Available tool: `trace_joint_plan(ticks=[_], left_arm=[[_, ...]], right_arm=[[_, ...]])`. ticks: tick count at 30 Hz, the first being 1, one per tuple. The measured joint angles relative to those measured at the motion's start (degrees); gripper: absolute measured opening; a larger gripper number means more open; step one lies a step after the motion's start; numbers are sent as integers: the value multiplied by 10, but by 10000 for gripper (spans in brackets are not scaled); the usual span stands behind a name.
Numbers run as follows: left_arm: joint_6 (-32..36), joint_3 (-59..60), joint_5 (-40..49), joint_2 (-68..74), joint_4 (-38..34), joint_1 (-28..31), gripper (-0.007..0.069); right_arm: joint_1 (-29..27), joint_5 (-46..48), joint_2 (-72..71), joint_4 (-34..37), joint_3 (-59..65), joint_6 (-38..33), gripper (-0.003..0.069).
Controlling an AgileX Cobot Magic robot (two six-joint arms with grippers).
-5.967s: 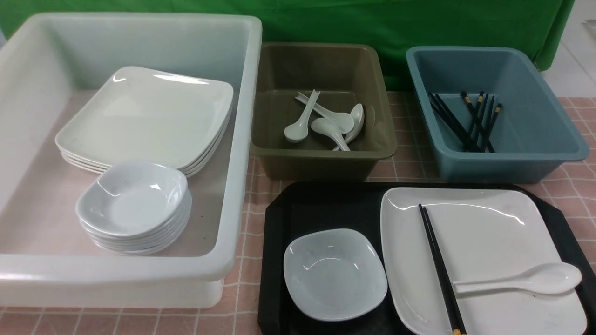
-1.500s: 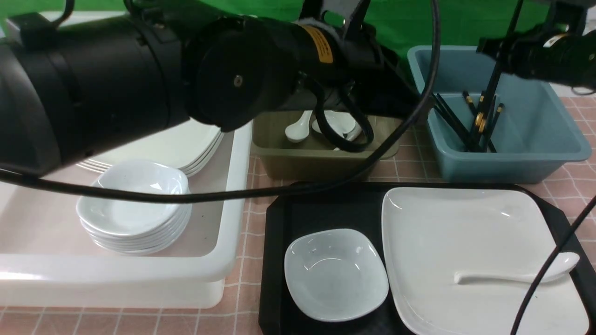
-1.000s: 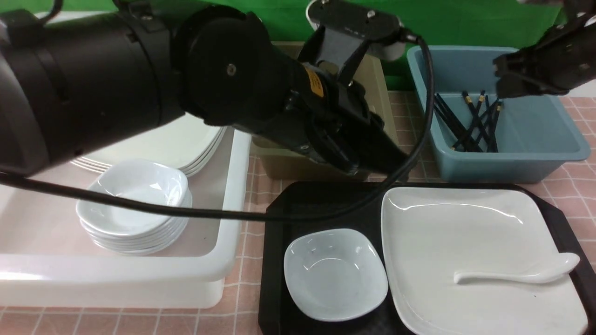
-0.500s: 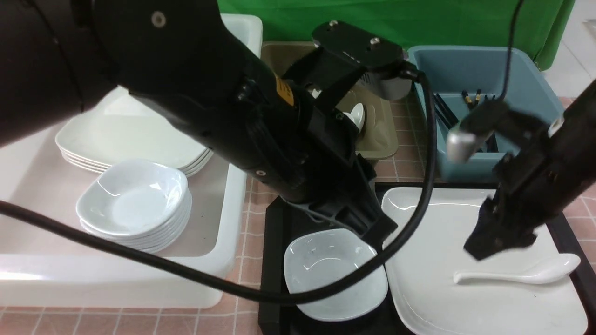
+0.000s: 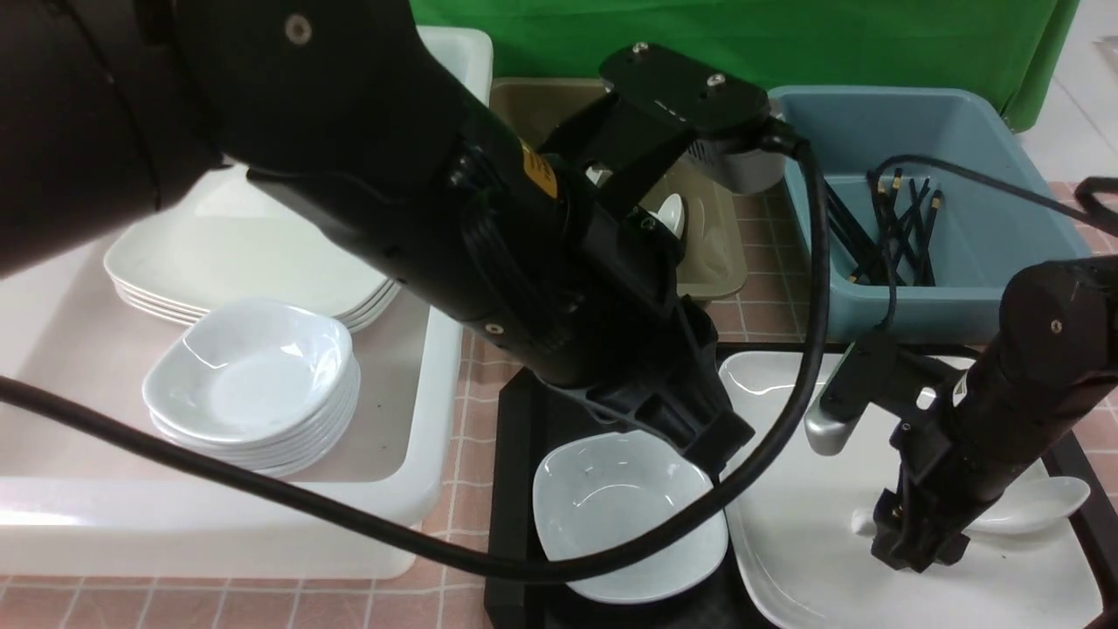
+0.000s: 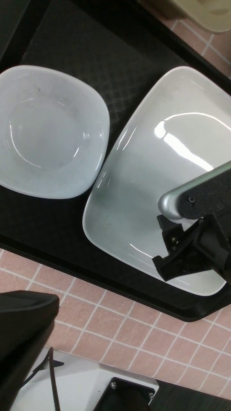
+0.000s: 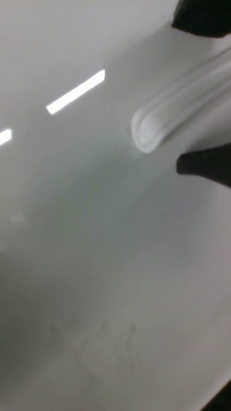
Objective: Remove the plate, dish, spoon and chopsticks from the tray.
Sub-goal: Use the right arm to grab a soup spoon from the plate, then use the right arm to put the soup spoon into the small storage box in the middle
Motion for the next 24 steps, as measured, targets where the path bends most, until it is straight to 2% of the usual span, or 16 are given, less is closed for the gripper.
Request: trace_joint_plan(ticks=[1,3,5,6,7,8,14,19,21,22,23,24], left_arm=[[0,0,0,0,0,0,-3],[1,0,0,0,0,0,-3],[2,0,-1,0,0,0,-3],[2,0,-1,0,0,0,-3],[2,0,-5,0,0,0,-3],[2,0,-9,0,0,0,-3],[-14,0,-59,0,8,0,-3],[-66,0,-148,0,81,4,-3],[-107,0,-200,0,123,24,-3],[-111,0,-203,0,126,26,-3],[-127,0,-219,0,135,41,-3],[-148,0,-239,0,141,69,-3]], right_arm=[[0,1,1,0,-1,0,547],[0,4,4,4,-2,0,486],[1,-2,4,7,-3,1,335],[1,-3,4,7,-3,1,318],[1,-8,2,8,-3,1,154],[1,-10,2,8,-4,2,108],[1,-14,-24,0,-28,17,99],[1,-22,-71,47,-107,35,99],[1,-39,-76,118,-167,40,99],[1,-41,-76,125,-177,41,99],[1,-53,-73,163,-202,44,99],[1,-76,-66,232,-239,44,99]])
